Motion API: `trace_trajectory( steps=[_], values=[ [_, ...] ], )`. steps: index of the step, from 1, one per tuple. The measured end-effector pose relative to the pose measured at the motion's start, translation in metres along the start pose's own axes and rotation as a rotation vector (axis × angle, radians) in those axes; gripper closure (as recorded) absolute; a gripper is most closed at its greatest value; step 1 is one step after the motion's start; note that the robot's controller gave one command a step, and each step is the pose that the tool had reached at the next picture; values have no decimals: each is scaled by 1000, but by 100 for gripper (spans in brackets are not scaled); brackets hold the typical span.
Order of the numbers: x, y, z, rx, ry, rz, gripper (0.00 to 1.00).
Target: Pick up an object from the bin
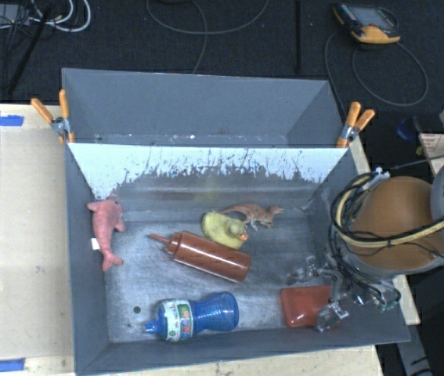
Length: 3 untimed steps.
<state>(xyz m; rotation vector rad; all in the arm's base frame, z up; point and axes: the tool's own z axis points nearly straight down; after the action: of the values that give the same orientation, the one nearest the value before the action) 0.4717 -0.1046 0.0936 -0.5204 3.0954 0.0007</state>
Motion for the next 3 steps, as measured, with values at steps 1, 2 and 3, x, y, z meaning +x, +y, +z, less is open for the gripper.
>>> trace_trajectory(
  steps=[1,2,3],
  values=[
    [-3,2,19,0,4,488,100],
    [-3,3,20,0,5,514,100],
    [-3,3,19,0,4,510,100]
  ],
)
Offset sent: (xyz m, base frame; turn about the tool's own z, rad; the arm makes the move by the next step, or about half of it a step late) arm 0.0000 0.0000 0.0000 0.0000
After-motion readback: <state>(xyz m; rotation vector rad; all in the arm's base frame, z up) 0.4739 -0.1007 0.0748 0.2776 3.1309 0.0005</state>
